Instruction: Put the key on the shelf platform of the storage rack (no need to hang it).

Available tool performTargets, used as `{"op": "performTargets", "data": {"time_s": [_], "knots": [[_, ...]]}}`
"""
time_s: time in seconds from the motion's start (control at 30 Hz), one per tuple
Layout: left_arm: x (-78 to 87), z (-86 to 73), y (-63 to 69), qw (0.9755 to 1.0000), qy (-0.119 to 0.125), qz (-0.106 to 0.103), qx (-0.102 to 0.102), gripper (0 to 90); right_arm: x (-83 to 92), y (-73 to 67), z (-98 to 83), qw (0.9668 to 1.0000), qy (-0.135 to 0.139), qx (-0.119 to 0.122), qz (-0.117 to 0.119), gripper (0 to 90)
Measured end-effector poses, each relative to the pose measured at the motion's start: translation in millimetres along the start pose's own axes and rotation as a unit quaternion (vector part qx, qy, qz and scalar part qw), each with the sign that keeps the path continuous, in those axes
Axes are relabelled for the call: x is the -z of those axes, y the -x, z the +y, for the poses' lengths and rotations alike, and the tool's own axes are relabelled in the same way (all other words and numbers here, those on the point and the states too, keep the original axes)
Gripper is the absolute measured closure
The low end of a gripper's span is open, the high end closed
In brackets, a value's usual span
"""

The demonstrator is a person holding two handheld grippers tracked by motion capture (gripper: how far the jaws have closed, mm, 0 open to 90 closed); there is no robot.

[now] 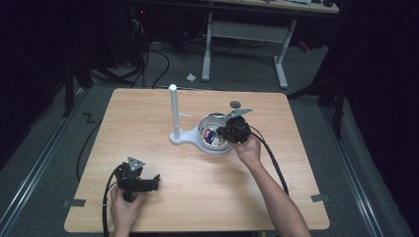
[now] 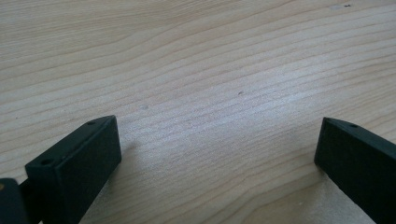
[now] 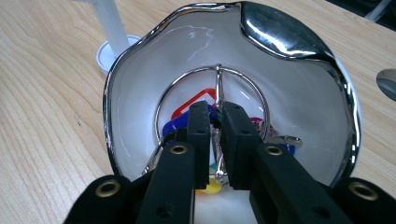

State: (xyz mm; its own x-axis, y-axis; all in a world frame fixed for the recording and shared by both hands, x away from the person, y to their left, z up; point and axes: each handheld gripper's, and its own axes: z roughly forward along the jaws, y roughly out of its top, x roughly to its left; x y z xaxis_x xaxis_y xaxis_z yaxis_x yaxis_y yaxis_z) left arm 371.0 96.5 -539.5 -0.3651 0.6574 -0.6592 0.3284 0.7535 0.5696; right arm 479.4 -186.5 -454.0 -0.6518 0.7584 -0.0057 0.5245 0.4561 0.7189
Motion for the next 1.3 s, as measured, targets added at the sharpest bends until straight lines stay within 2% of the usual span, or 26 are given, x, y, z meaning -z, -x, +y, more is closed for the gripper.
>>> {"op": "performTargets", "data": {"time_s": [0.23, 0.37, 0.77, 0.9, 1.3], "knots": [[0.0, 0.0, -0.1, 1.0, 0.0, 0.0, -0.001, 0.7, 5.1, -1.0, 1.3, 0.9999, 0.011, -0.005, 0.0, 63.9], [0.0, 0.0, -0.1, 1.0, 0.0, 0.0, -0.001, 0.7, 9.8, -0.3, 1.5, 0.9998, 0.016, -0.011, -0.001, 58.9], [0.0, 0.0, -0.1, 1.0, 0.0, -0.001, -0.001, 0.7, 28.6, 5.5, -6.2, 0.9988, 0.04, -0.028, -0.005, 56.1], [0.0, 0.0, 0.0, 1.0, 0.0, 0.0, 0.0, 0.7, 36.6, 8.6, -9.3, 0.9989, 0.037, -0.028, -0.007, 55.2], [0.0, 0.0, -0.1, 1.0, 0.0, 0.0, -0.001, 0.7, 61.2, 14.8, -13.5, 0.9973, 0.062, -0.034, -0.021, 51.8]]}}
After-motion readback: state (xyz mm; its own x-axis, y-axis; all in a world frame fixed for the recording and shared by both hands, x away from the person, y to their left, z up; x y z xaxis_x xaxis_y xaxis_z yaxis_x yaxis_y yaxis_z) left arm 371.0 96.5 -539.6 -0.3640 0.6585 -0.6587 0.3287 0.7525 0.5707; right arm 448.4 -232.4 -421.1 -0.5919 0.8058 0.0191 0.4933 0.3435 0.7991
